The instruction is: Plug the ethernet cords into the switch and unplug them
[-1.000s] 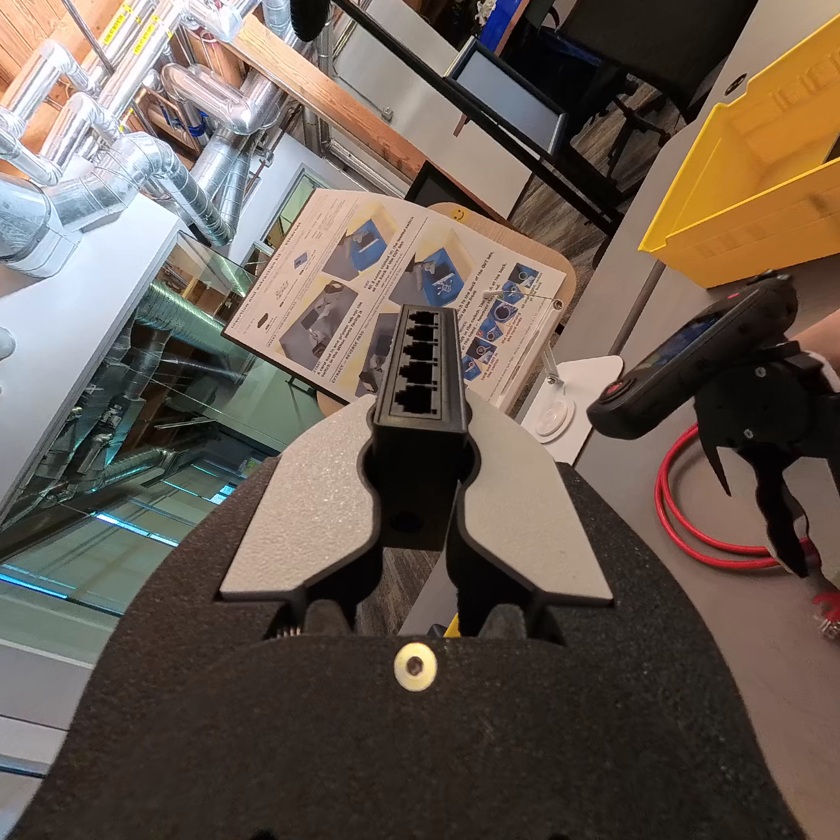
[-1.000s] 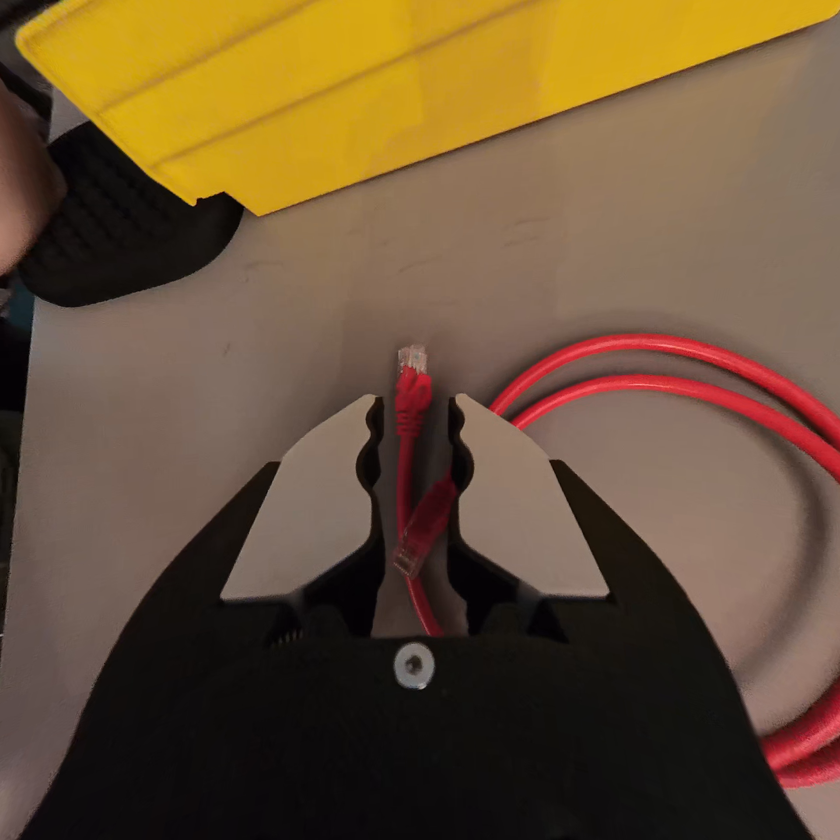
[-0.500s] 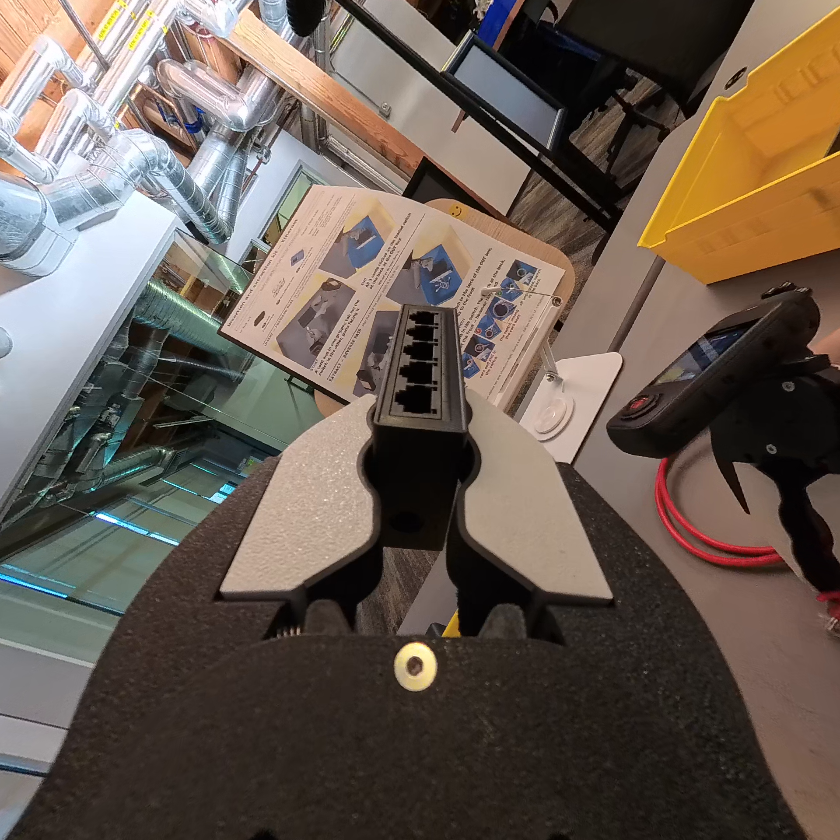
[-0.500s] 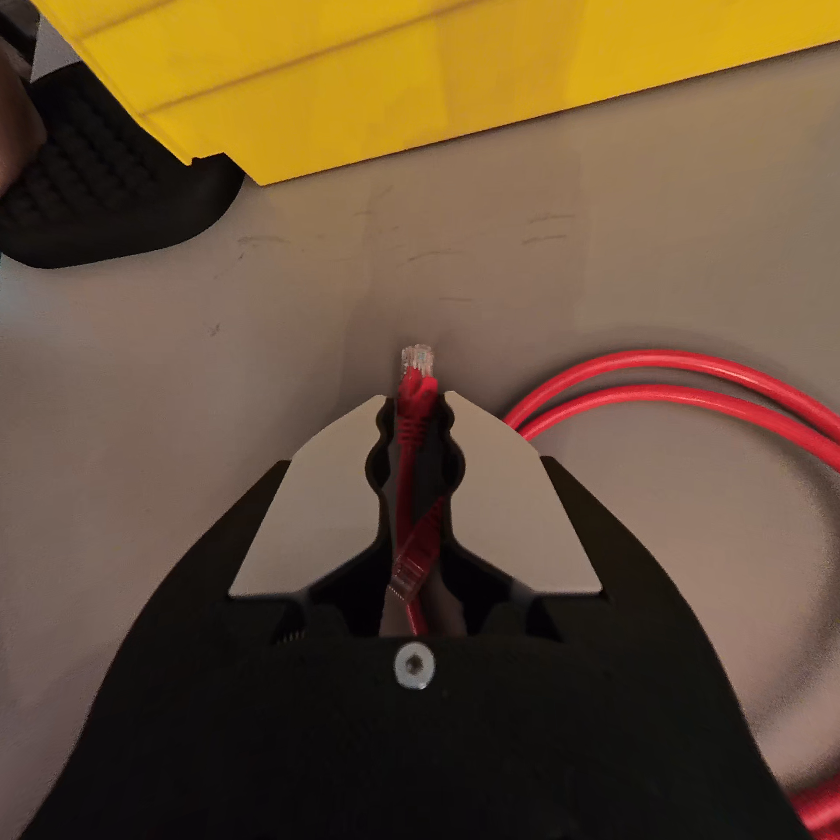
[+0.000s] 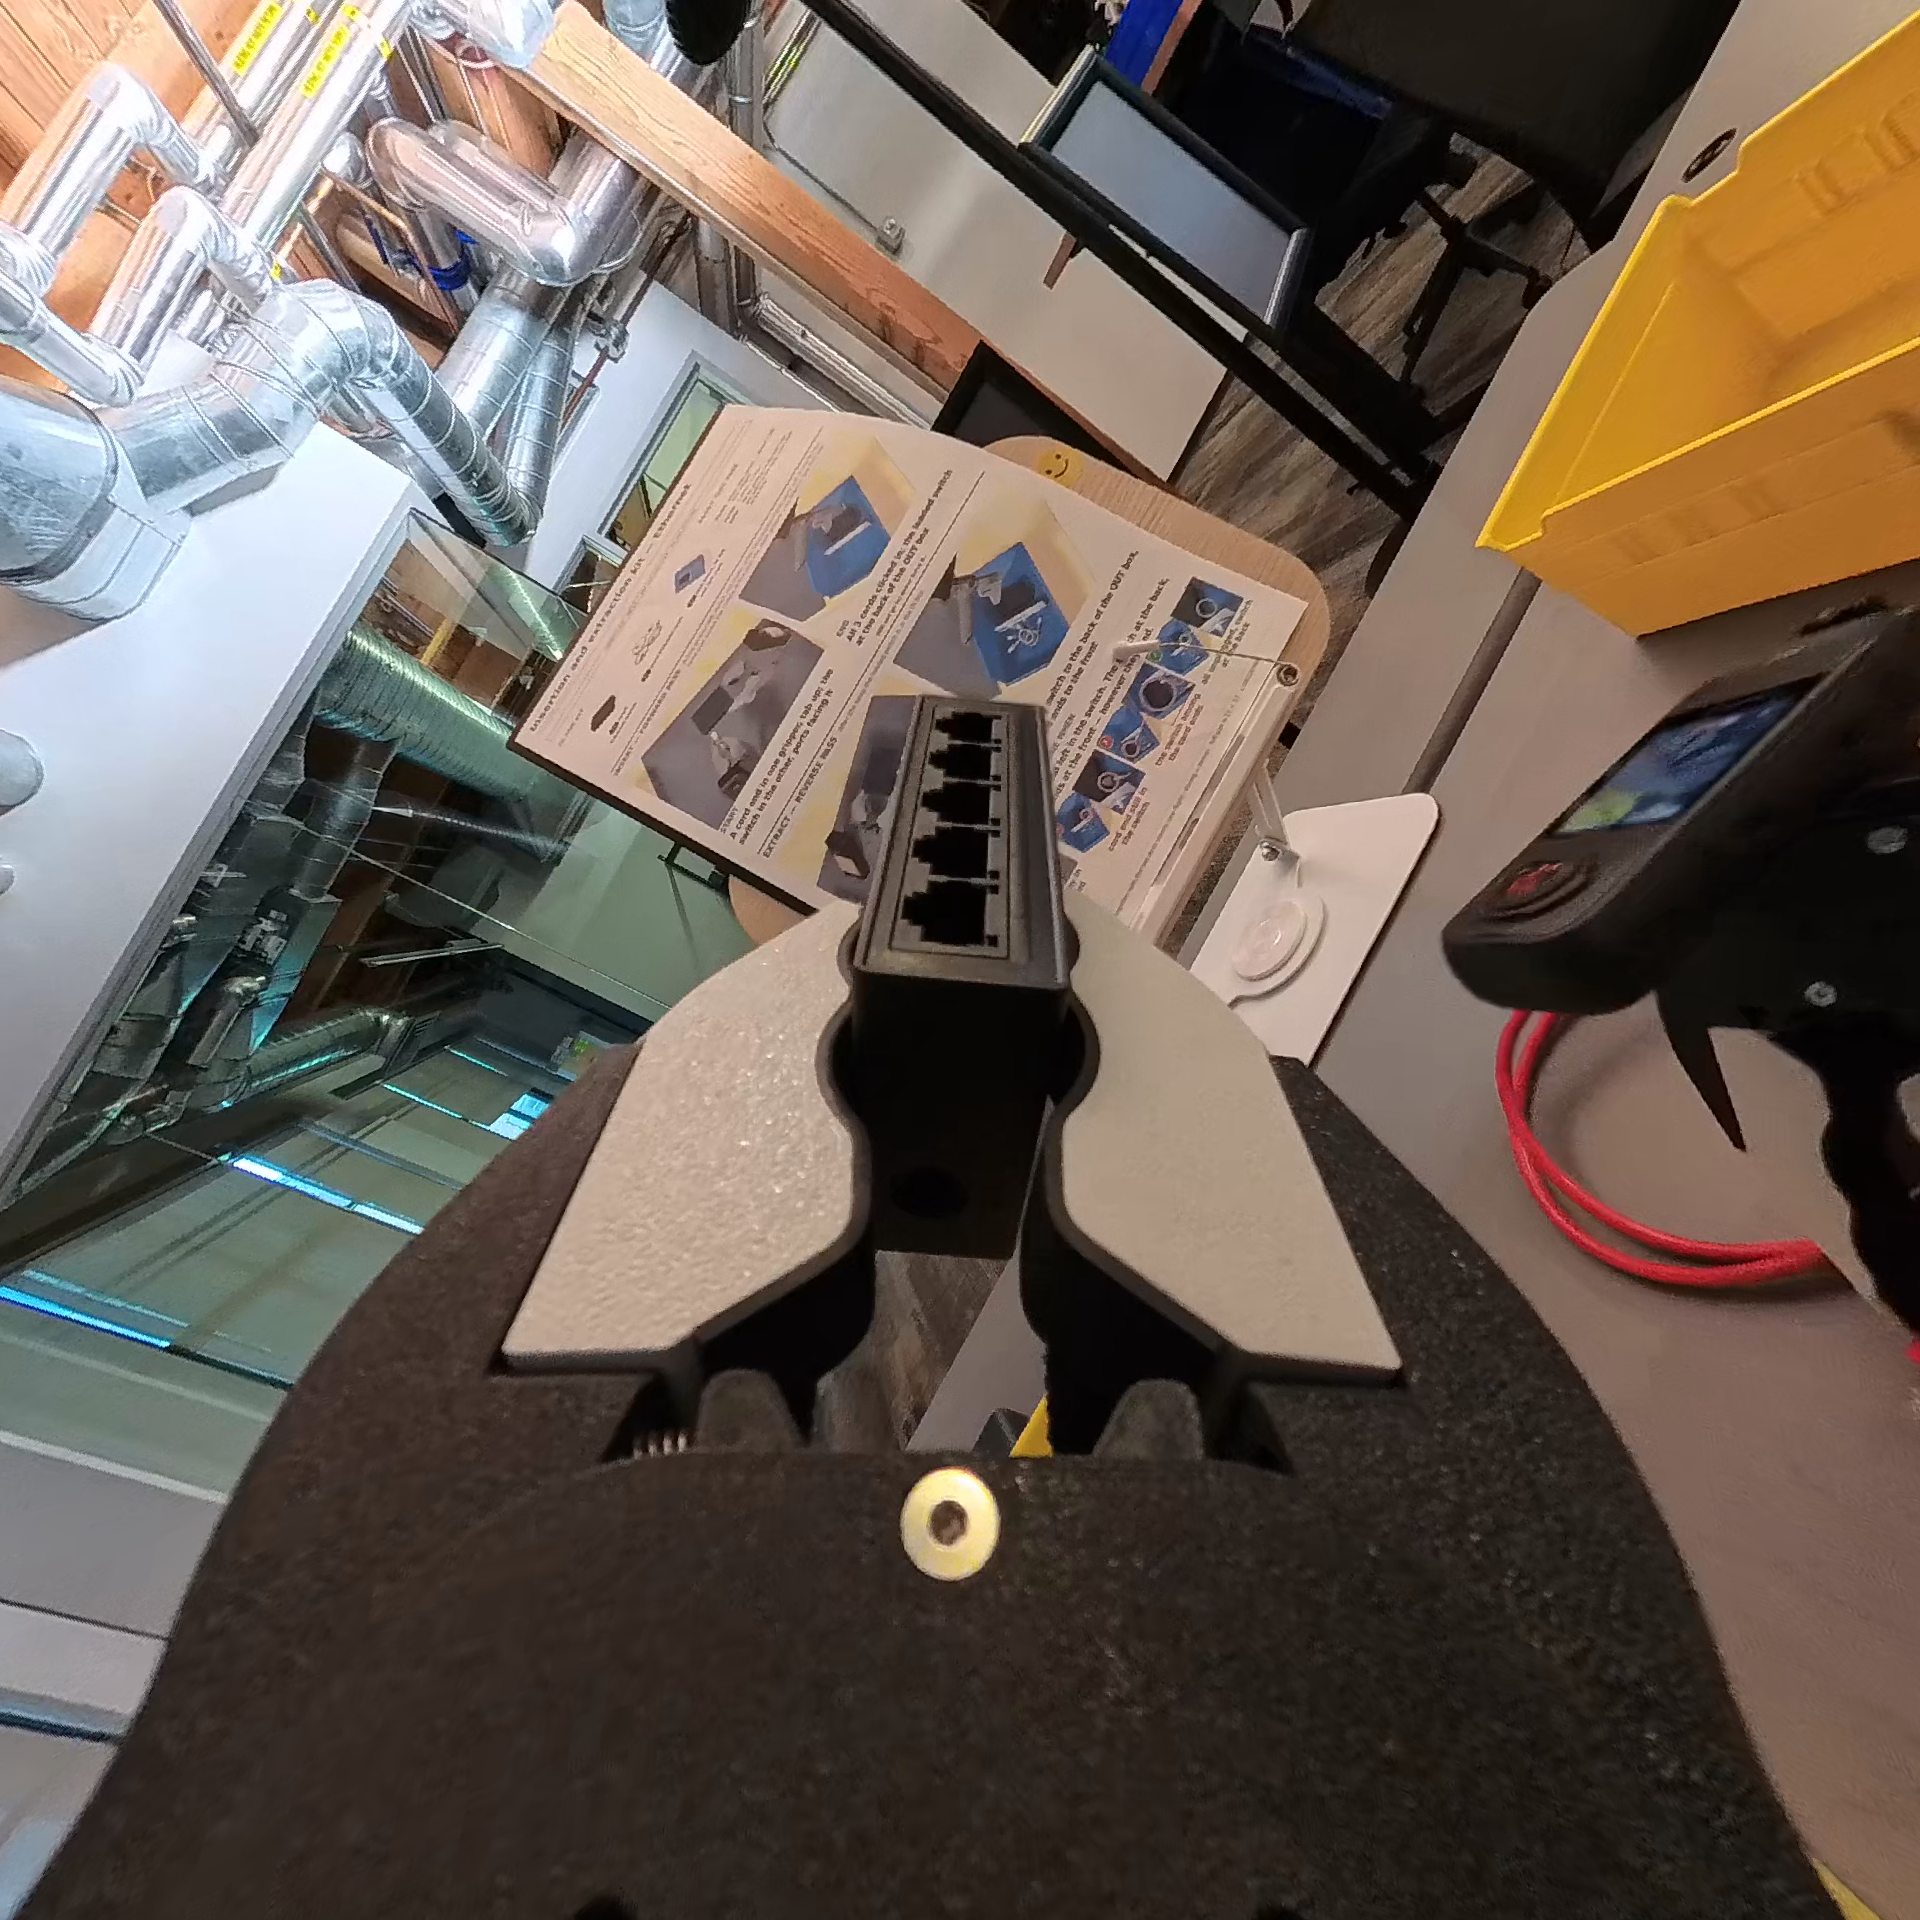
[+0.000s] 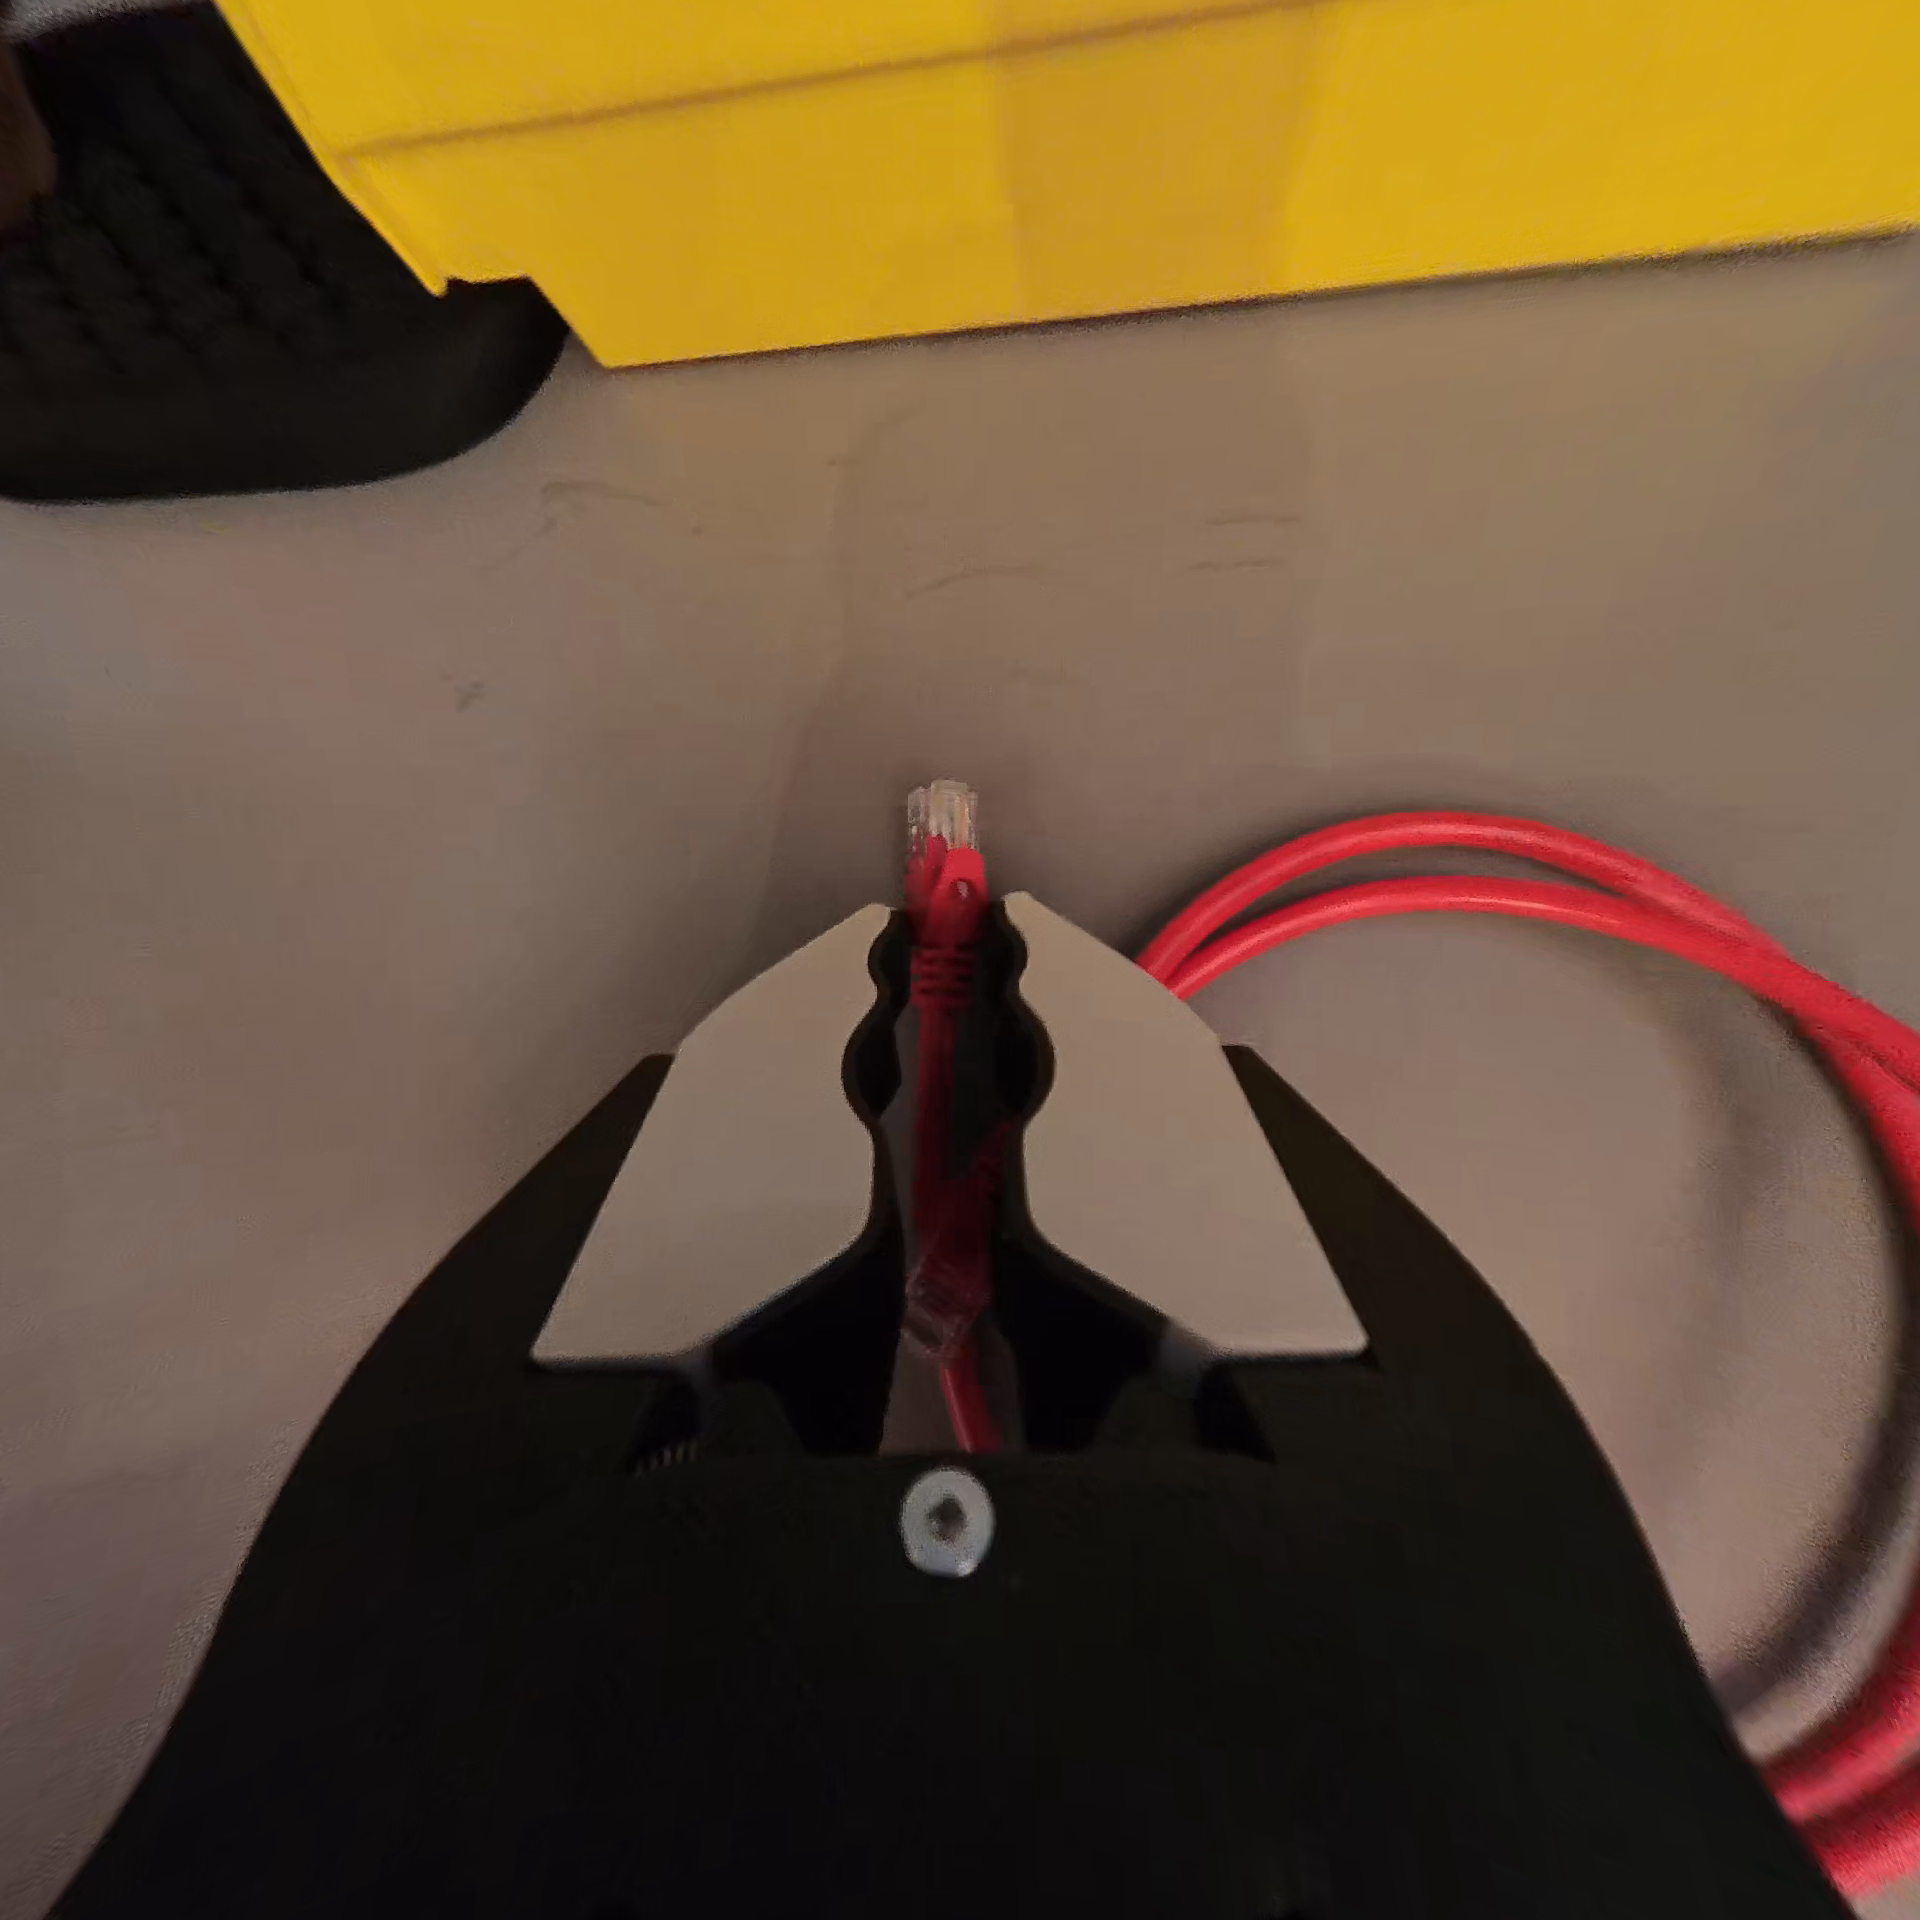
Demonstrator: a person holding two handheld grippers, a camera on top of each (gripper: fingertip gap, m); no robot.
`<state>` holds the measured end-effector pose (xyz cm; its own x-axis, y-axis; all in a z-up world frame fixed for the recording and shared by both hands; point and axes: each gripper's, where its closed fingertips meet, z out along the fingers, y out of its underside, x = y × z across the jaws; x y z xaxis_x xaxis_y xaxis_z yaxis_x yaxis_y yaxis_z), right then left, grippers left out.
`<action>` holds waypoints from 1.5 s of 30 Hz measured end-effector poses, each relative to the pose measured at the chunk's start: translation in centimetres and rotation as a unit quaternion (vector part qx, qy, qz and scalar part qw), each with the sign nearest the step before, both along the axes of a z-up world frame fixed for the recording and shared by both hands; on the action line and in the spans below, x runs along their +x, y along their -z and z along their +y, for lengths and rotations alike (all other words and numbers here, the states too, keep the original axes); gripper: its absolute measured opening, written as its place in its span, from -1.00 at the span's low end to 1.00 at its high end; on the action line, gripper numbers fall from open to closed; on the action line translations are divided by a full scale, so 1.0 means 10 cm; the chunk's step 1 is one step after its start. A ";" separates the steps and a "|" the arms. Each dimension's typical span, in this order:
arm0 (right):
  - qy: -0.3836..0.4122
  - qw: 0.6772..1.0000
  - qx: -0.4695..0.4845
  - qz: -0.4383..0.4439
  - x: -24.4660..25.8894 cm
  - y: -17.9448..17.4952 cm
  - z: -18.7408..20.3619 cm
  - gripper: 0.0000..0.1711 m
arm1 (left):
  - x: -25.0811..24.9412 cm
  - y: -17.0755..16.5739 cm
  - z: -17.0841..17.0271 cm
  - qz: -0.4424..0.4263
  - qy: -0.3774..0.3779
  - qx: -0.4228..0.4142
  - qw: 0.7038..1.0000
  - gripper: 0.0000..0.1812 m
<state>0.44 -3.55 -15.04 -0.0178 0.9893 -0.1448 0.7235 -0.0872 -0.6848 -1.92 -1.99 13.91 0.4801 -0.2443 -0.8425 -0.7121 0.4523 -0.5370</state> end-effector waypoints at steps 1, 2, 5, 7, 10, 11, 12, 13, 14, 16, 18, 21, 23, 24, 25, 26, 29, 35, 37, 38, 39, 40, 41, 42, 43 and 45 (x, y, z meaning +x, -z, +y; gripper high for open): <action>-0.006 1.000 0.028 0.005 0.00 -0.05 0.00 -0.82 | -0.02 0.00 0.01 0.002 -0.004 0.002 1.000 -0.68; -0.013 0.999 0.051 0.014 0.00 -0.14 0.00 -0.82 | -0.03 0.01 0.02 0.006 -0.009 0.004 1.000 -0.68; -0.008 0.991 0.125 0.035 0.07 -0.51 0.03 -0.83 | -0.05 0.05 0.07 0.021 -0.024 0.005 0.999 -0.68; 0.004 0.984 0.170 0.047 0.18 -0.81 0.06 -0.83 | -0.03 0.09 0.09 0.030 -0.028 0.003 0.999 -0.68; 0.035 0.975 0.206 0.081 0.40 -1.29 0.11 -0.83 | 0.03 0.18 0.14 0.050 -0.033 0.000 0.998 -0.68; 0.046 0.971 0.218 0.089 0.48 -1.42 0.12 -0.83 | 0.06 0.21 0.15 0.056 -0.033 -0.002 0.998 -0.68; 0.055 0.967 0.232 0.091 0.56 -1.53 0.13 -0.83 | 0.09 0.25 0.16 0.061 -0.031 -0.004 0.998 -0.68; 0.065 0.963 0.247 0.090 0.64 -1.62 0.14 -0.83 | 0.13 0.28 0.16 0.066 -0.028 -0.006 0.997 -0.68; 0.073 0.959 0.258 0.088 0.72 -1.70 0.15 -0.83 | 0.17 0.31 0.17 0.070 -0.025 -0.009 0.997 -0.68; 0.087 0.954 0.275 0.087 0.84 -1.83 0.14 -0.83 | 0.25 0.38 0.18 0.078 -0.019 -0.011 0.997 -0.68; 0.103 0.950 0.284 0.086 0.94 -1.94 0.13 -0.83 | 0.34 0.45 0.18 0.087 -0.011 -0.015 0.996 -0.68; 0.122 0.947 0.287 0.077 1.05 -2.04 0.11 -0.83 | 0.49 0.55 0.18 0.108 -0.003 -0.005 0.994 -0.68; 0.131 0.947 0.286 0.070 1.09 -2.07 0.08 -0.83 | 0.58 0.62 0.17 0.118 0.004 -0.006 0.993 -0.68; 0.136 0.946 0.285 0.067 1.11 -2.09 0.07 -0.83 | 0.62 0.65 0.17 0.122 0.008 -0.007 0.992 -0.67; 0.142 0.946 0.285 0.067 1.11 -2.10 0.06 -0.83 | 0.65 0.68 0.16 0.126 0.009 -0.007 0.992 -0.67; 0.147 0.946 0.283 0.066 1.11 -2.12 0.05 -0.83 | 0.66 0.70 0.17 0.131 0.007 -0.004 0.991 -0.67; 0.160 0.946 0.277 0.051 1.09 -2.11 0.00 -0.83 | 0.67 0.76 0.21 0.157 -0.016 0.006 0.987 -0.67; 0.180 0.947 0.266 0.024 1.00 -2.03 -0.05 -0.83 | 0.73 0.88 0.26 0.204 -0.039 0.026 0.978 -0.67; 0.184 0.949 0.256 0.017 0.99 -1.99 -0.04 -0.83 | 0.74 0.90 0.26 0.212 -0.044 0.028 0.976 -0.68; 0.185 0.950 0.251 0.016 0.98 -1.97 -0.04 -0.83 | 0.75 0.92 0.26 0.216 -0.045 0.028 0.975 -0.68; 0.187 0.951 0.246 0.013 0.98 -1.95 -0.03 -0.83 | 0.76 0.92 0.26 0.217 -0.046 0.031 0.975 -0.68; 0.188 0.952 0.241 0.009 0.97 -1.92 -0.03 -0.83 | 0.76 0.92 0.26 0.217 -0.046 0.032 0.974 -0.68; 0.189 0.952 0.239 0.005 0.96 -1.90 -0.02 -0.83 | 0.76 0.93 0.27 0.219 -0.047 0.030 0.974 -0.68; 0.194 0.951 0.240 -0.001 0.97 -1.88 0.00 -0.83 | 0.77 0.93 0.27 0.220 -0.047 0.032 0.974 -0.68; 0.203 0.949 0.243 -0.009 0.99 -1.86 0.03 -0.83 | 0.77 0.93 0.26 0.221 -0.046 0.034 0.974 -0.67; 0.221 0.943 0.246 -0.019 1.04 -1.83 0.12 -0.83 | 0.77 0.95 0.27 0.226 -0.048 0.031 0.972 -0.68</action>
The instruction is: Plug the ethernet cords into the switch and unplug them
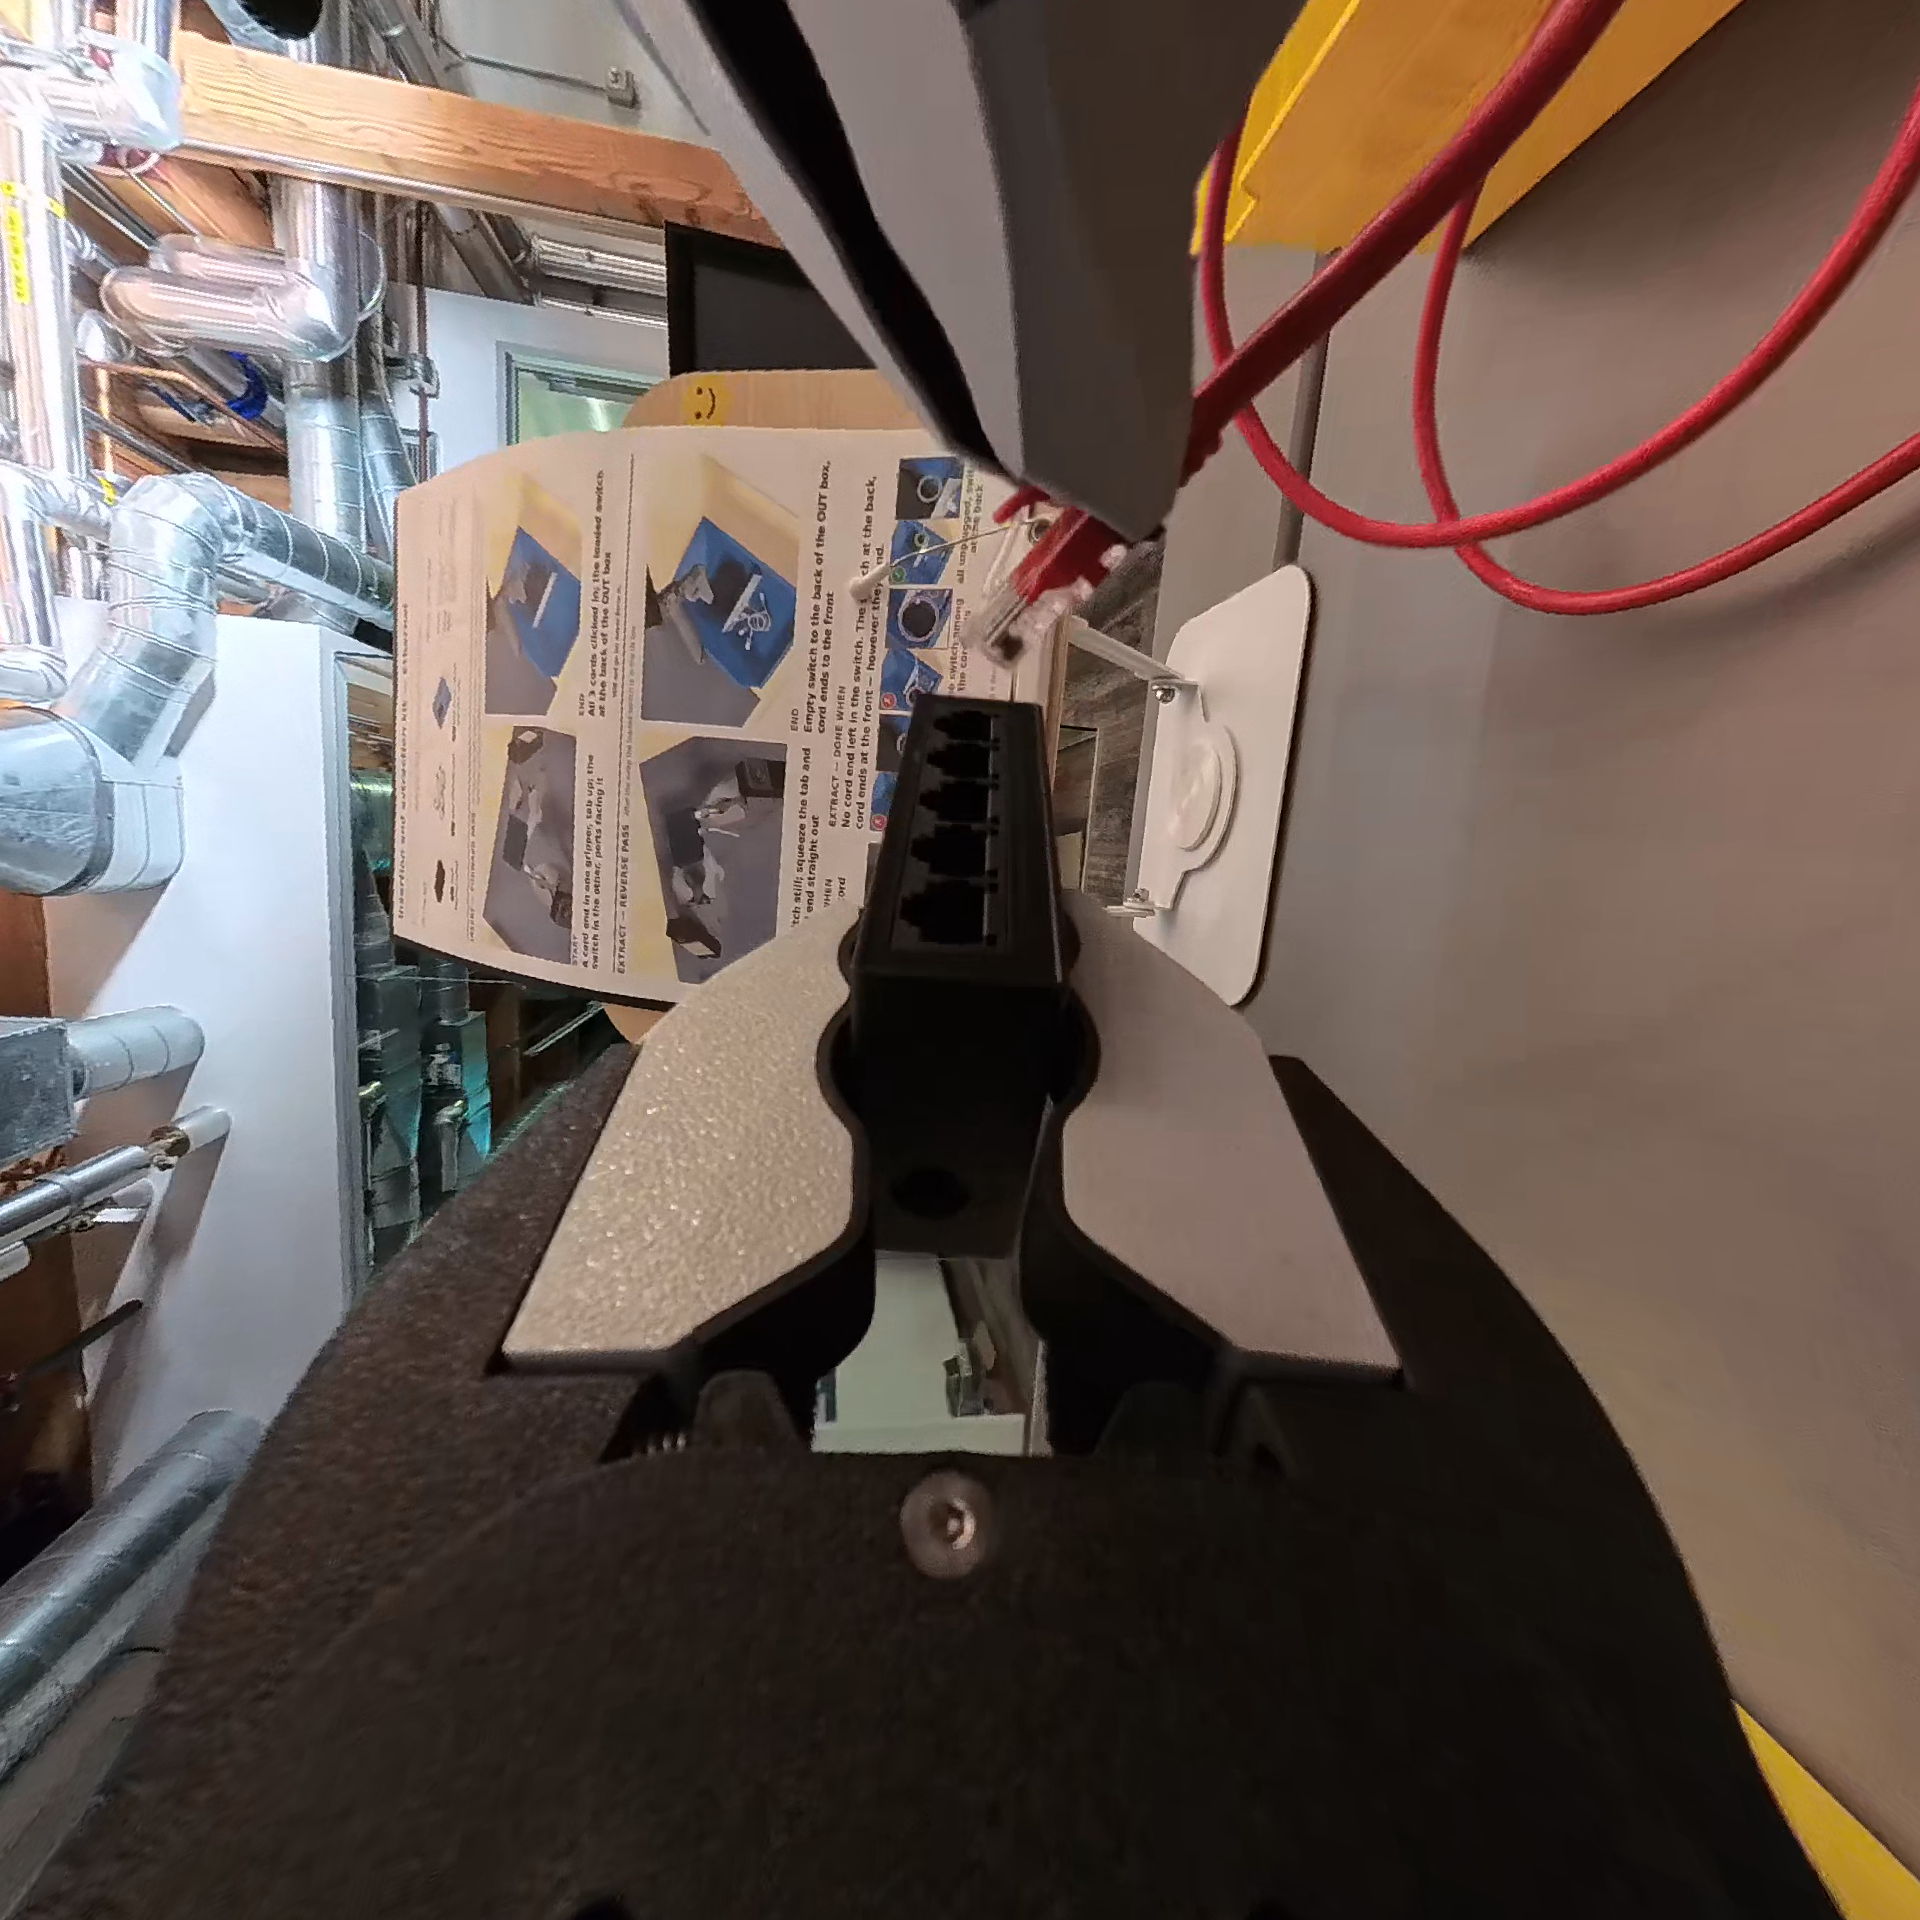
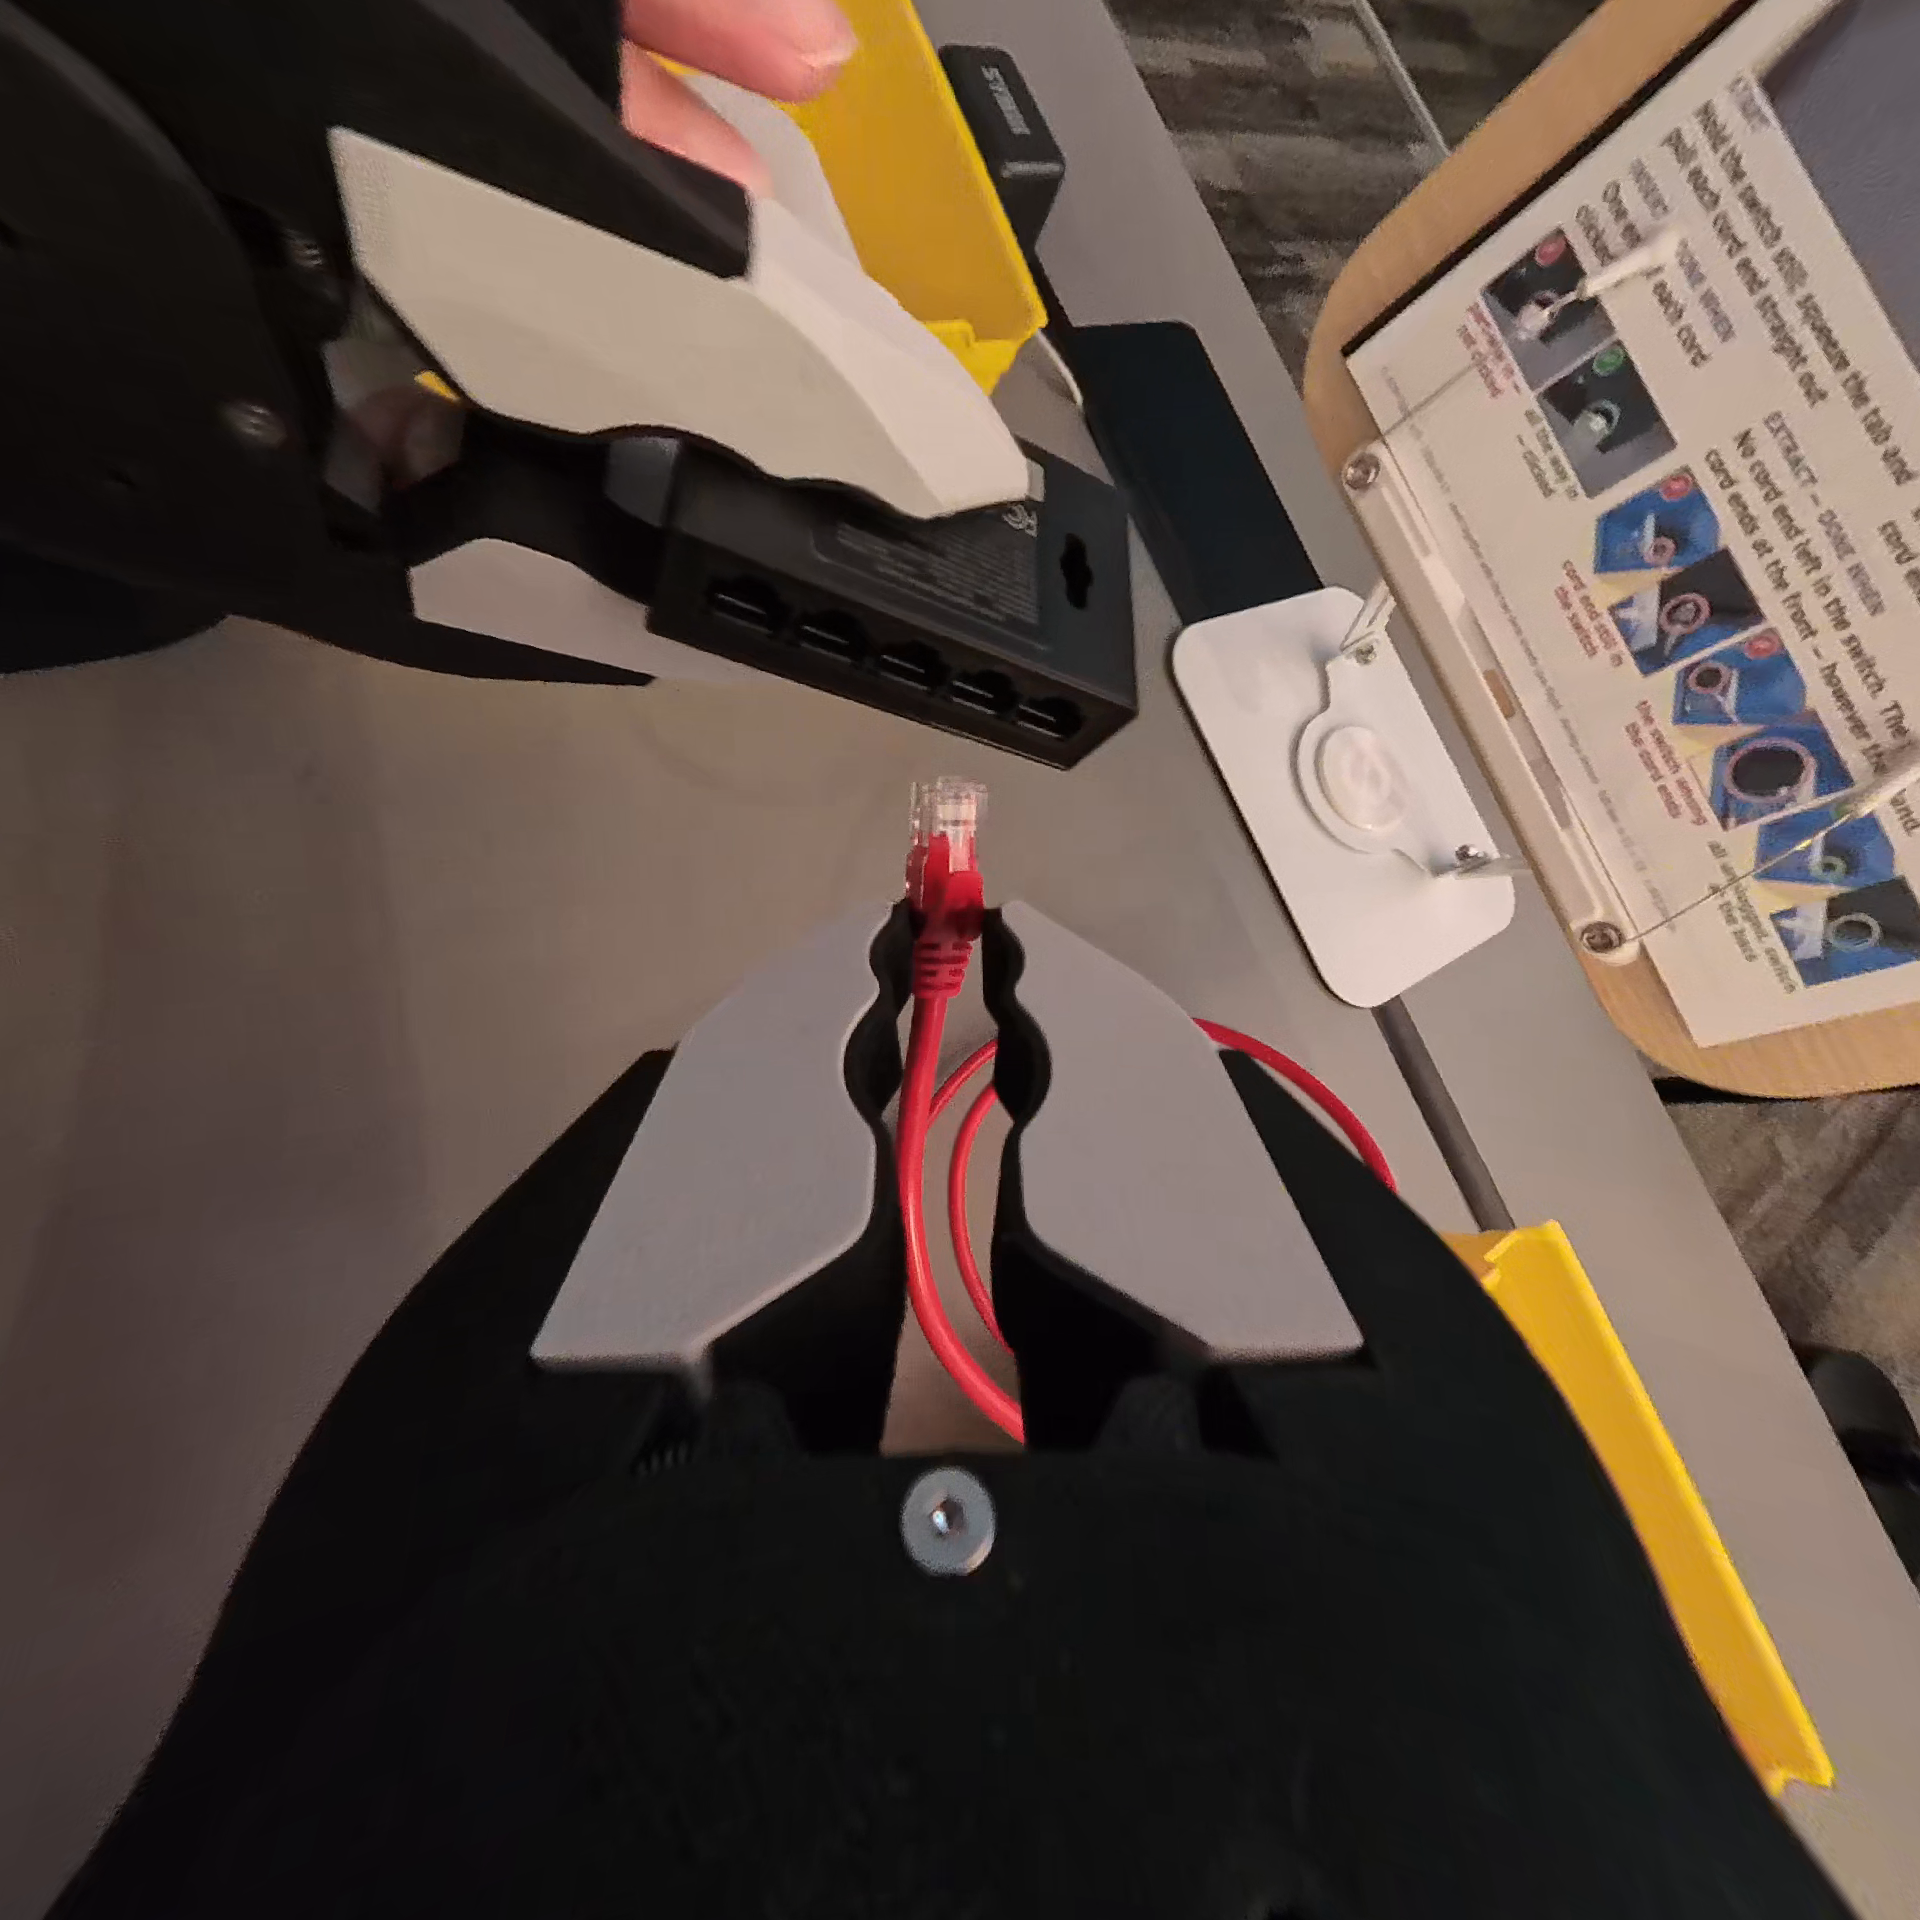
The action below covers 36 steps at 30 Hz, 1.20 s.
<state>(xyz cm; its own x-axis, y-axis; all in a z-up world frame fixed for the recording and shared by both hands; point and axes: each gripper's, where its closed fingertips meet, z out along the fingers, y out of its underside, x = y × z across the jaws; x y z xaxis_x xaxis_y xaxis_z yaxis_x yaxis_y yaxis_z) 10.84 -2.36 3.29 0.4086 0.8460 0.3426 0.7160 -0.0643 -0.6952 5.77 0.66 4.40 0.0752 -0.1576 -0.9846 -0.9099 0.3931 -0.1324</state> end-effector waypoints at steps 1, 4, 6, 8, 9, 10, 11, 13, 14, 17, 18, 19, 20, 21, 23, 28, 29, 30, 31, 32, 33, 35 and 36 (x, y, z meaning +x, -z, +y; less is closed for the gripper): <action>0.006 1.000 -0.007 0.002 0.01 0.02 0.03 -0.84 | 0.01 0.00 0.00 0.005 -0.001 0.003 1.000 -0.68; 0.023 0.999 -0.024 0.001 0.06 0.08 0.10 -0.84 | 0.05 0.05 -0.02 0.019 0.000 0.004 1.000 -0.68; 0.031 0.999 -0.032 -0.007 0.08 0.14 0.13 -0.84 | 0.09 0.09 -0.03 0.033 0.001 0.008 0.999 -0.67; 0.034 0.998 -0.041 -0.014 0.09 0.19 0.15 -0.84 | 0.12 0.13 -0.04 0.046 0.001 0.010 0.999 -0.67; 0.035 0.998 -0.045 -0.017 0.09 0.21 0.15 -0.84 | 0.13 0.14 -0.05 0.052 0.001 0.013 0.999 -0.68; 0.036 0.998 -0.048 -0.018 0.09 0.22 0.15 -0.84 | 0.14 0.15 -0.05 0.058 0.000 0.017 0.998 -0.68; 0.037 0.998 -0.050 -0.020 0.09 0.23 0.15 -0.84 | 0.15 0.17 -0.06 0.065 -0.002 0.019 0.998 -0.68; 0.039 0.997 -0.059 -0.024 0.11 0.26 0.15 -0.84 | 0.18 0.19 -0.07 0.078 -0.002 0.026 0.997 -0.68; 0.041 0.997 -0.063 -0.028 0.12 0.28 0.16 -0.84 | 0.19 0.21 -0.07 0.086 -0.001 0.026 0.996 -0.68; 0.042 0.996 -0.075 -0.033 0.13 0.33 0.16 -0.84 | 0.19 0.25 -0.08 0.107 -0.001 0.031 0.994 -0.68; 0.041 0.995 -0.081 -0.033 0.12 0.35 0.16 -0.84 | 0.19 0.27 -0.08 0.114 -0.001 0.032 0.993 -0.68; 0.040 0.995 -0.088 -0.035 0.12 0.38 0.15 -0.84 | 0.20 0.28 -0.09 0.120 0.000 0.033 0.992 -0.68; 0.039 0.994 -0.095 -0.038 0.12 0.41 0.15 -0.84 | 0.21 0.30 -0.09 0.127 0.001 0.034 0.991 -0.68; 0.039 0.993 -0.101 -0.042 0.12 0.43 0.15 -0.84 | 0.21 0.31 -0.09 0.136 0.002 0.037 0.990 -0.68; 0.040 0.991 -0.115 -0.047 0.12 0.48 0.14 -0.84 | 0.22 0.36 -0.11 0.155 0.006 0.039 0.987 -0.68; 0.041 0.987 -0.151 -0.047 0.10 0.58 0.12 -0.84 | 0.22 0.46 -0.13 0.191 0.019 0.039 0.981 -0.68; 0.041 0.985 -0.160 -0.046 0.10 0.60 0.11 -0.84 | 0.22 0.48 -0.13 0.198 0.023 0.038 0.979 -0.68; 0.041 0.984 -0.169 -0.047 0.10 0.63 0.10 -0.84 | 0.23 0.51 -0.14 0.203 0.028 0.036 0.978 -0.68; 0.041 0.982 -0.175 -0.049 0.10 0.65 0.10 -0.84 | 0.23 0.53 -0.14 0.206 0.028 0.032 0.978 -0.68; 0.042 0.982 -0.179 -0.053 0.10 0.67 0.10 -0.84 | 0.23 0.55 -0.14 0.209 0.028 0.028 0.977 -0.68; 0.043 0.981 -0.183 -0.055 0.10 0.69 0.10 -0.84 | 0.23 0.57 -0.15 0.213 0.032 0.025 0.976 -0.68; 0.046 0.979 -0.190 -0.050 0.08 0.70 0.10 -0.84 | 0.24 0.59 -0.16 0.218 0.037 0.026 0.975 -0.68; 0.048 0.979 -0.192 -0.044 0.07 0.69 0.11 -0.84 | 0.25 0.60 -0.17 0.219 0.041 0.026 0.974 -0.68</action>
